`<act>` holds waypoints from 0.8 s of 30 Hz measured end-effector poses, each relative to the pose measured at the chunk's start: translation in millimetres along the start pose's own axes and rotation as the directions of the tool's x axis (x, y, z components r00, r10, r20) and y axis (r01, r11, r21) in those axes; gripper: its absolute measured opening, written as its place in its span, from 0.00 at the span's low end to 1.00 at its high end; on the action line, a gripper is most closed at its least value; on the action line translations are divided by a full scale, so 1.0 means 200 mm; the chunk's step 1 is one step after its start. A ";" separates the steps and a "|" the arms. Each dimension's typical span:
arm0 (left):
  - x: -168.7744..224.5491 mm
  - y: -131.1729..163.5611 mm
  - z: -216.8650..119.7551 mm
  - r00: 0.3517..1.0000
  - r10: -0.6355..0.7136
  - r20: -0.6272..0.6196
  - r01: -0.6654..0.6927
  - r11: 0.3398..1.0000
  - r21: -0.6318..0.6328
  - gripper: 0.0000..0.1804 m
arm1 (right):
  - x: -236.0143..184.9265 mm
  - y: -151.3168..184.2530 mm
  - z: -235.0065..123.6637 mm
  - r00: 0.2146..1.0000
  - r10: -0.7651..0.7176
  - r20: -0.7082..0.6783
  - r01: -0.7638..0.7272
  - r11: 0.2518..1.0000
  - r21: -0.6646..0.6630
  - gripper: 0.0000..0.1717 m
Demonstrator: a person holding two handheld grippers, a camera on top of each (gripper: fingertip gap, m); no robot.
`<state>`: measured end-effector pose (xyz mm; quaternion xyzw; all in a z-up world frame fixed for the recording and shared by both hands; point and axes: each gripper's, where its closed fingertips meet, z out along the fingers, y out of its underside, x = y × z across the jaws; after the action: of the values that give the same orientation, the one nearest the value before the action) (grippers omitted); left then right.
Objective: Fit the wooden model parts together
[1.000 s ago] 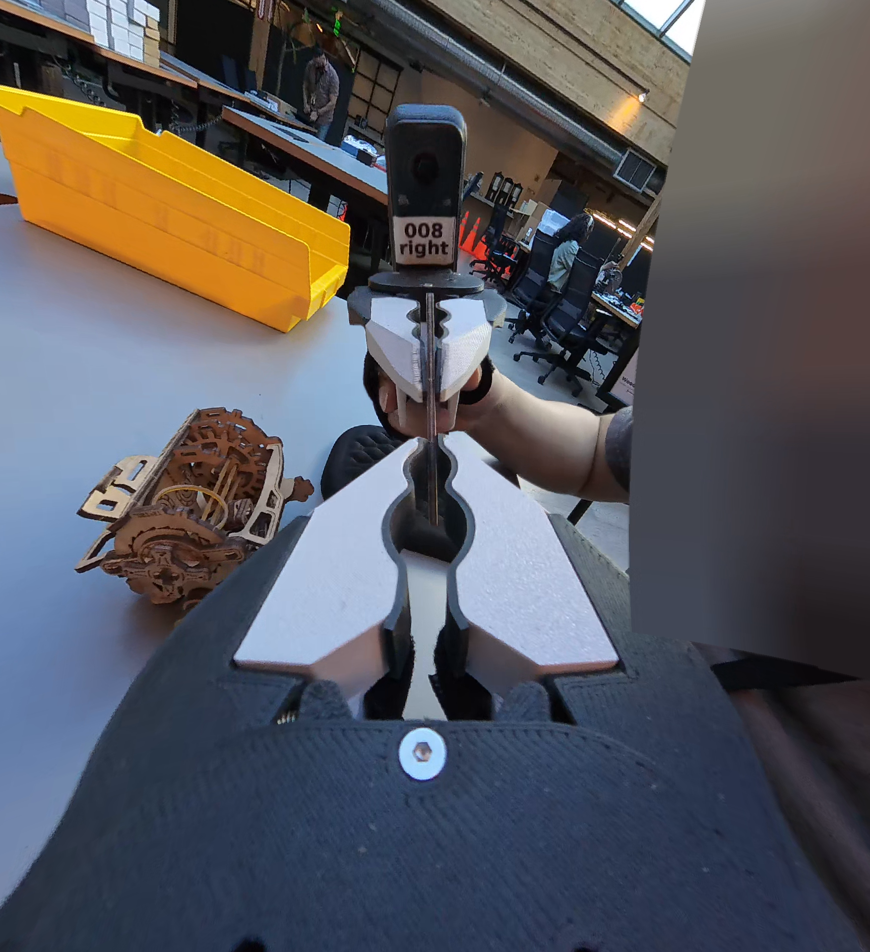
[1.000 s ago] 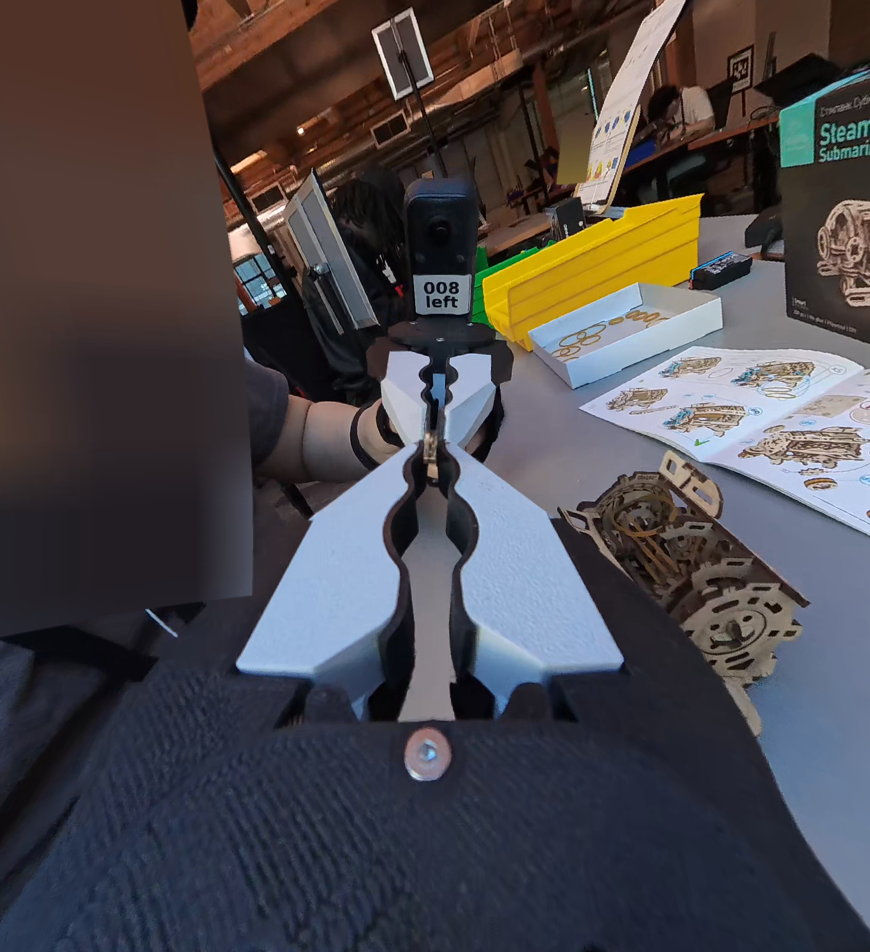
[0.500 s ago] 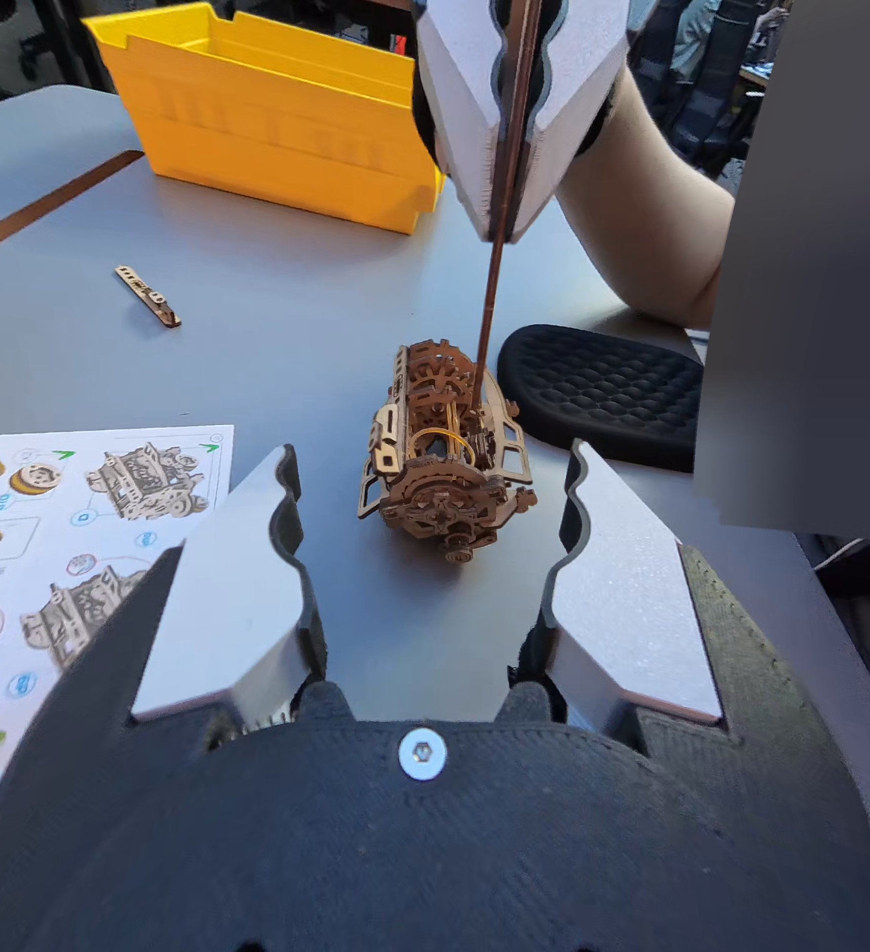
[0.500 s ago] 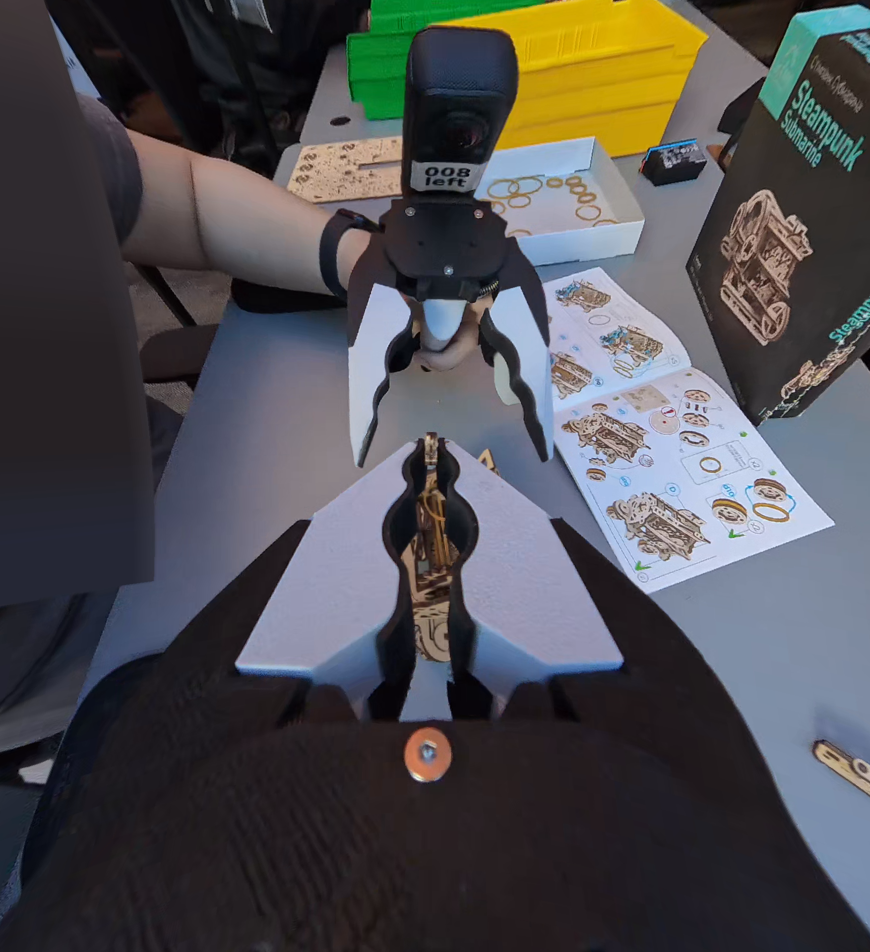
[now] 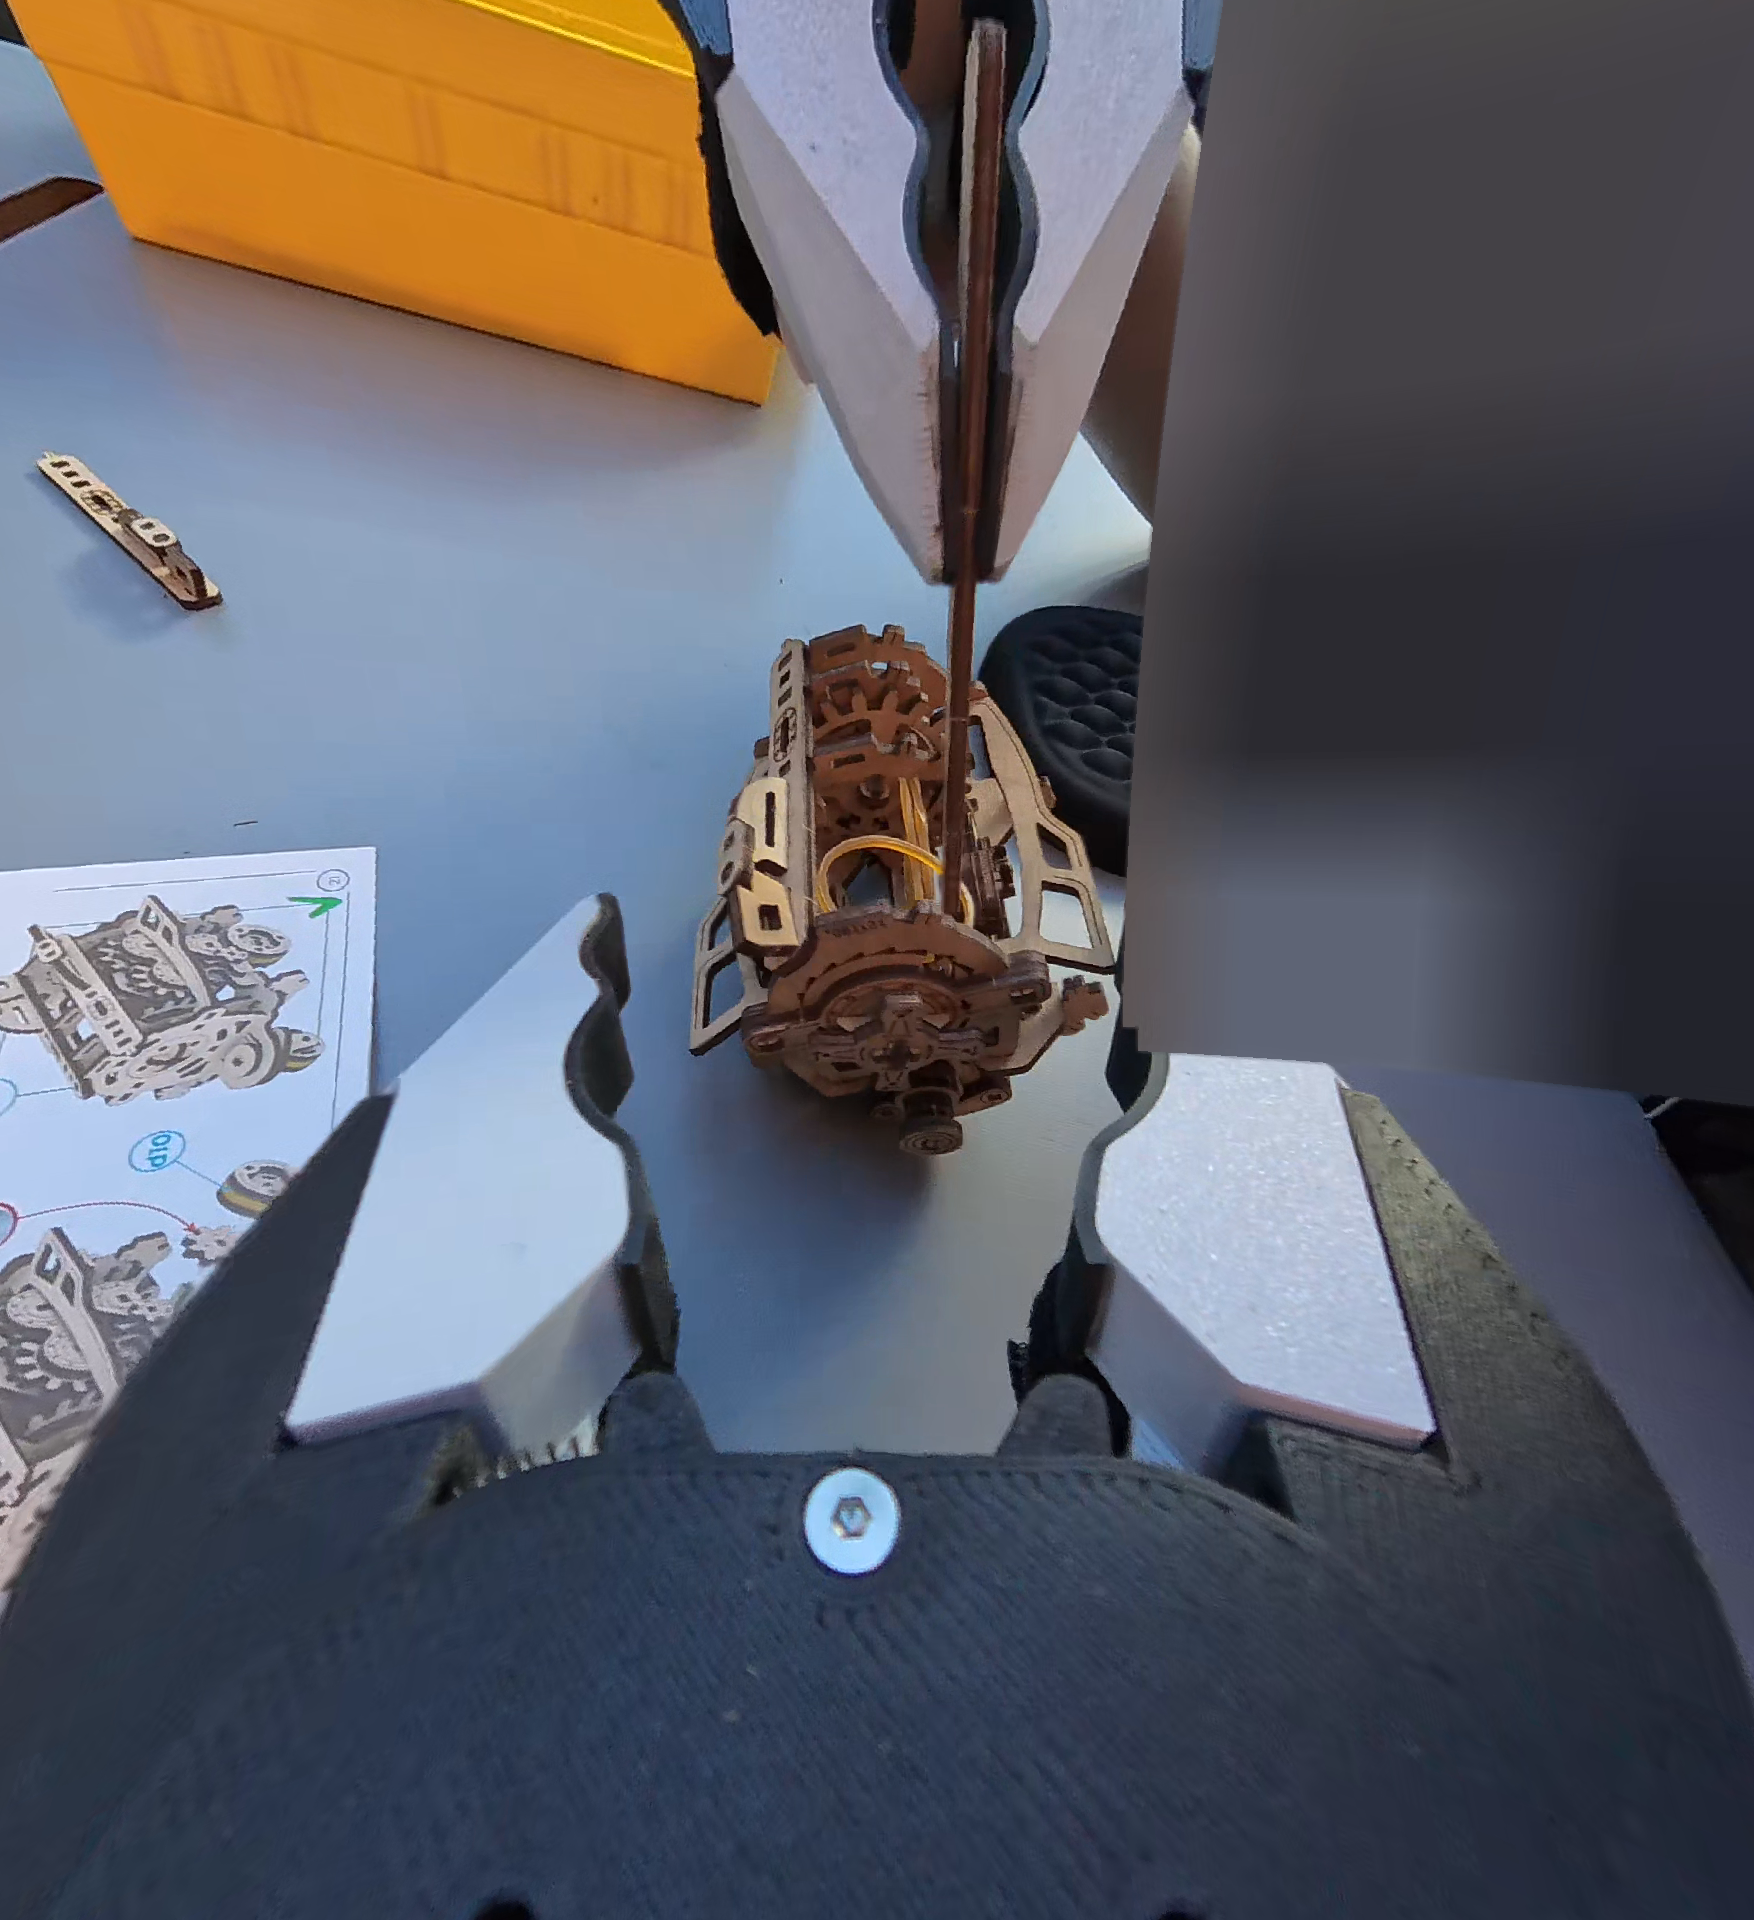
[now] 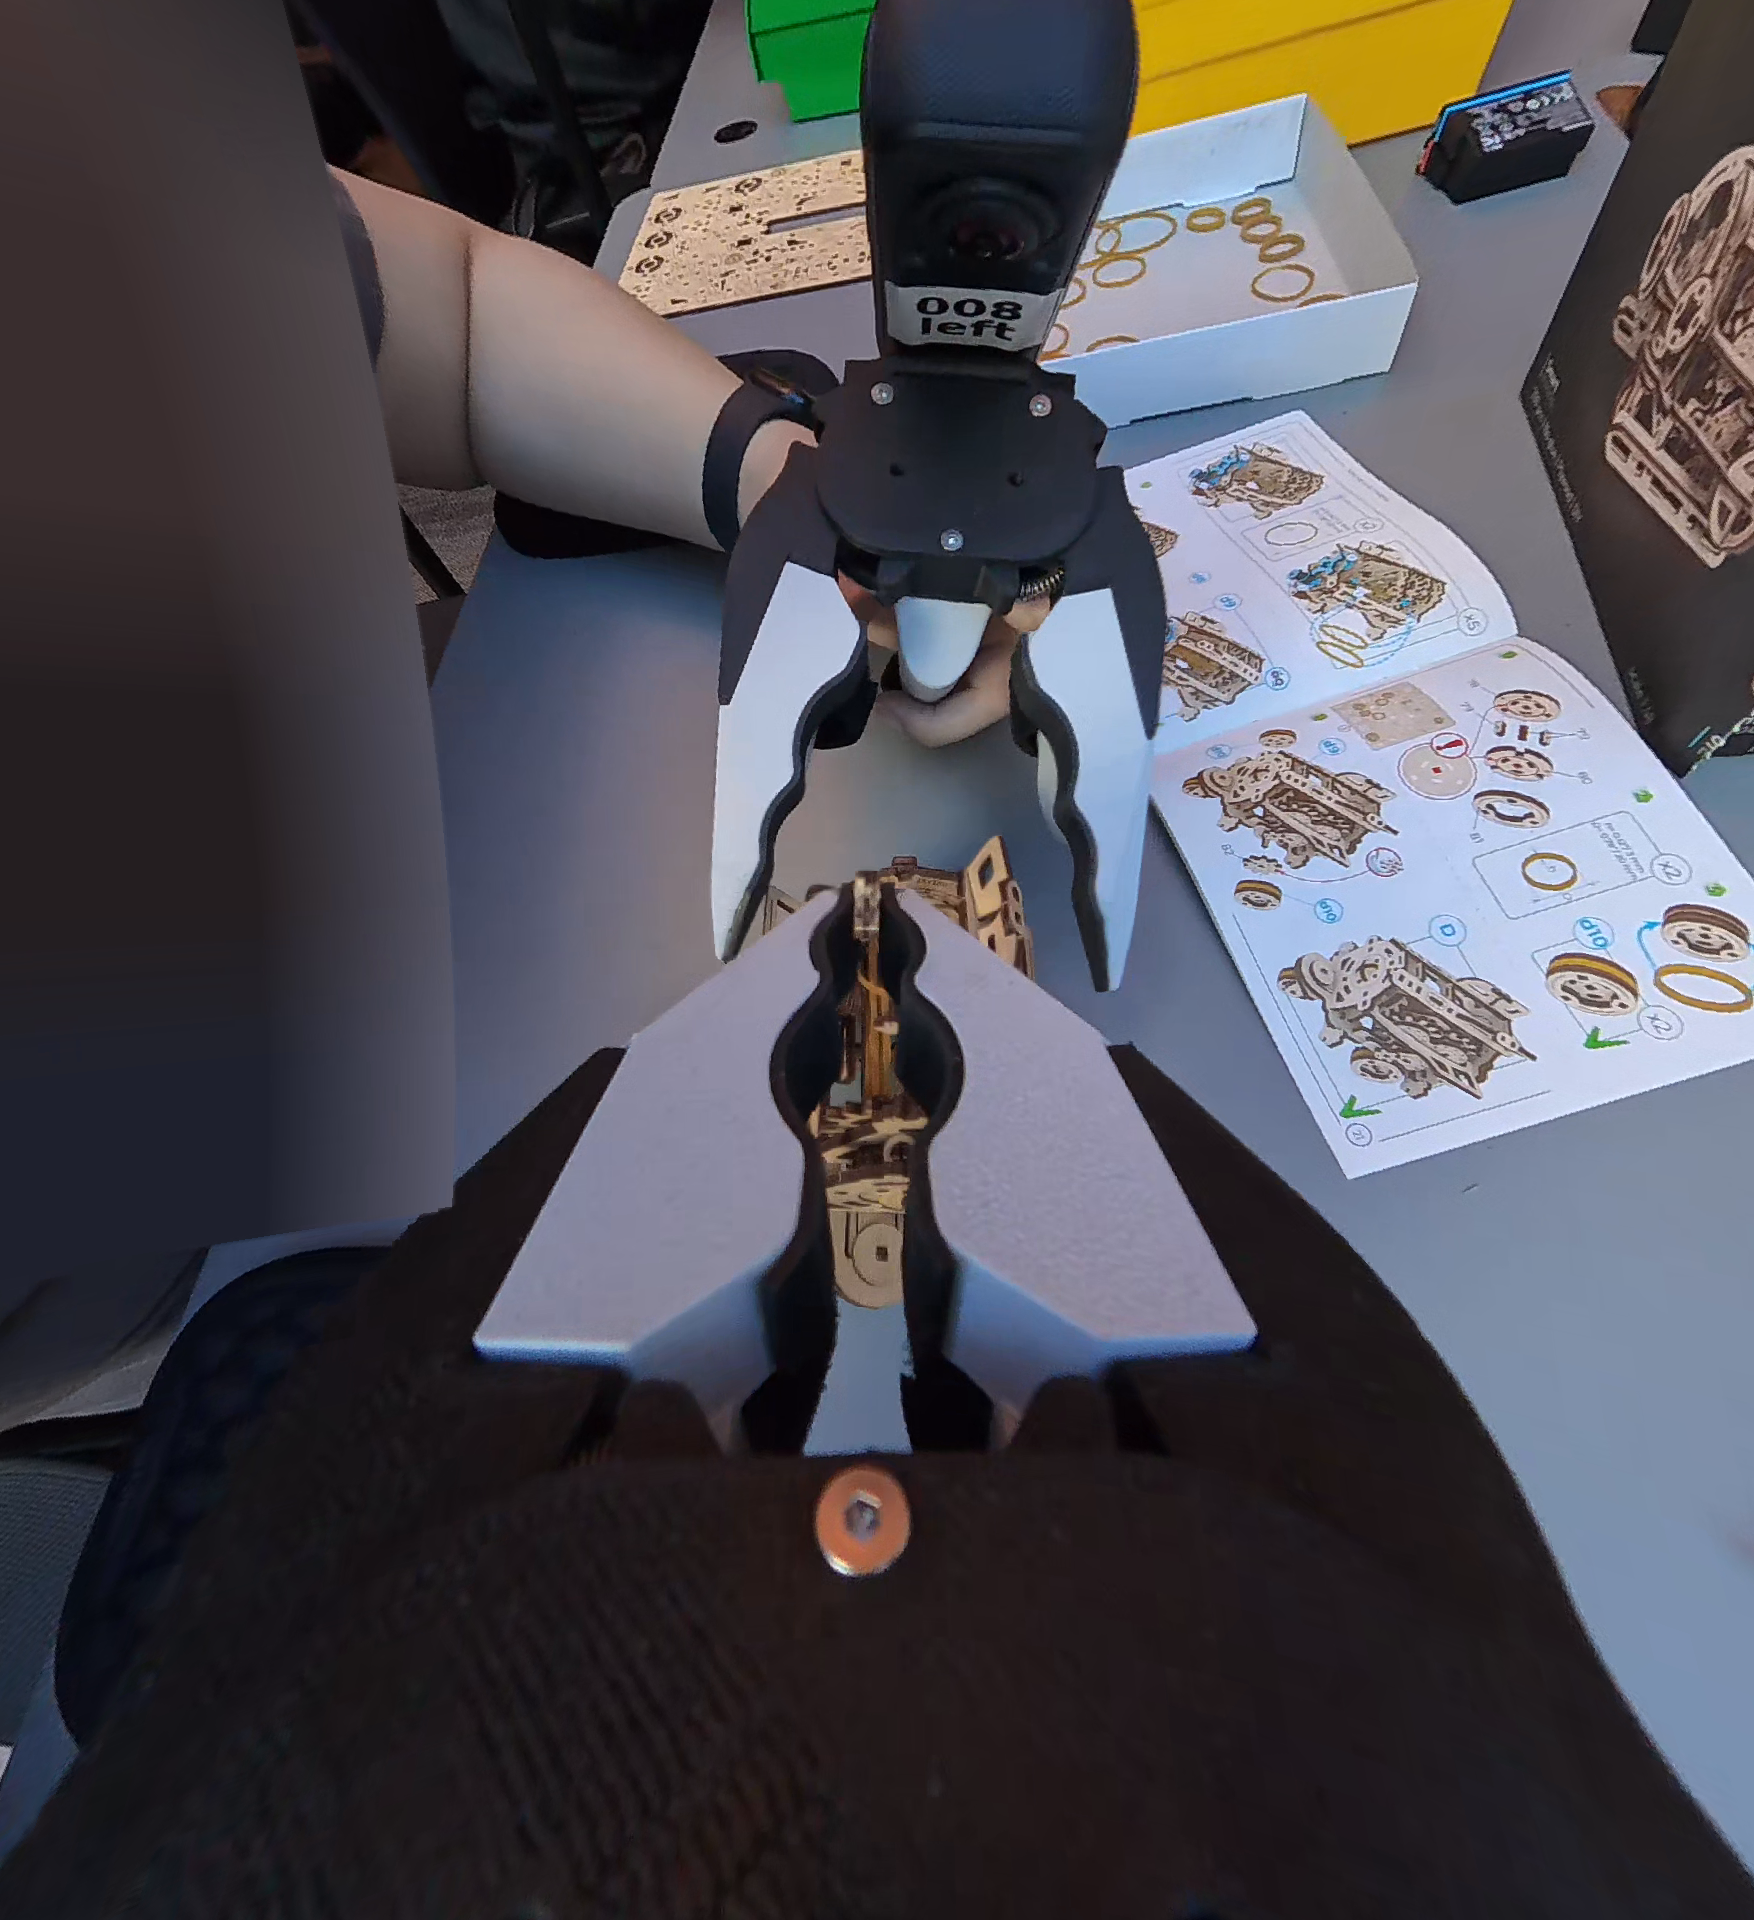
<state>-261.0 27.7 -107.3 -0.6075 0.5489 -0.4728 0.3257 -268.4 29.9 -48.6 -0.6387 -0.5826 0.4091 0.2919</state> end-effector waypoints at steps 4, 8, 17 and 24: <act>0.02 0.00 -0.01 0.999 -0.013 -0.039 0.013 1.000 0.007 0.43 | 0.02 0.01 -0.02 1.000 -0.007 -0.023 0.006 1.000 -0.013 0.00; 0.02 0.02 0.01 1.000 -0.001 -0.031 0.000 1.000 -0.020 0.50 | 0.01 -0.01 -0.03 1.000 -0.005 -0.019 0.005 1.000 0.010 0.00; 0.02 0.06 0.04 1.000 0.011 -0.011 -0.012 0.996 -0.086 0.45 | 0.00 0.02 0.01 1.000 0.014 0.009 -0.014 1.000 -0.019 0.01; 0.02 0.06 0.04 1.000 0.011 -0.012 -0.012 0.996 -0.086 0.45 | 0.00 0.05 0.03 1.000 0.026 0.014 -0.025 0.999 -0.042 0.01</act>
<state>-257.5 21.1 -120.1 -0.6151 0.5743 -0.4502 0.2987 -269.3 27.8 -59.7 -0.6489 -0.5850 0.4053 0.2691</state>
